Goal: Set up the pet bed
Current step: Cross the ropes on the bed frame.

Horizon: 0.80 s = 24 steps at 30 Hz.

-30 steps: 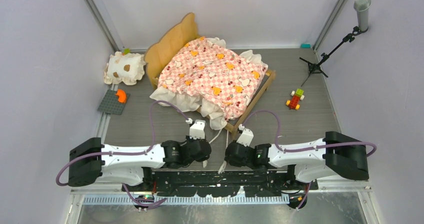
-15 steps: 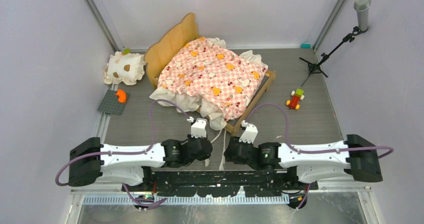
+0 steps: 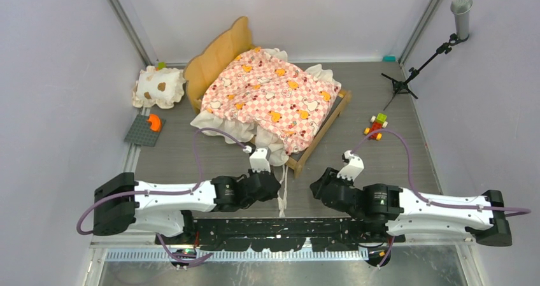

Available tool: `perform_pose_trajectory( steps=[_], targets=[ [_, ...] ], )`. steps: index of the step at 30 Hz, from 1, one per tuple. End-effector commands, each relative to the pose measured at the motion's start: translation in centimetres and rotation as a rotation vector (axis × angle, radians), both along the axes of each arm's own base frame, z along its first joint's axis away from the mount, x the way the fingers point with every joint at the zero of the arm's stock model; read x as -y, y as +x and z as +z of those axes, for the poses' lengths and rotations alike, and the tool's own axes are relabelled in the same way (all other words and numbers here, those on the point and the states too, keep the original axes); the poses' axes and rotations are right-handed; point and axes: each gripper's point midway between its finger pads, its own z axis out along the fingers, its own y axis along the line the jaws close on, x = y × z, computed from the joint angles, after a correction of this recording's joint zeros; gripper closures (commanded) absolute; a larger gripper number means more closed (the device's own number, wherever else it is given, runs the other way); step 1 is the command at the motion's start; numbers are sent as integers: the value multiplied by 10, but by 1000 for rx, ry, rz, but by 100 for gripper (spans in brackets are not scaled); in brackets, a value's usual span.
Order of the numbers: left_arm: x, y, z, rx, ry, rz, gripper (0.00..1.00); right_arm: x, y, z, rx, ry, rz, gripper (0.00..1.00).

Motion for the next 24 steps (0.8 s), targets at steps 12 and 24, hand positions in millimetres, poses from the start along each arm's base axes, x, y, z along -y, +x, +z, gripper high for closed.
perform_pose_trajectory(
  steps=[12,24],
  targets=[
    [22,12,18,17,-276,209,100,18,4,1,48,-17,-11,49],
    [61,5,8,21,-268,200,75,29,1,-3,33,-27,-23,49]
  ],
)
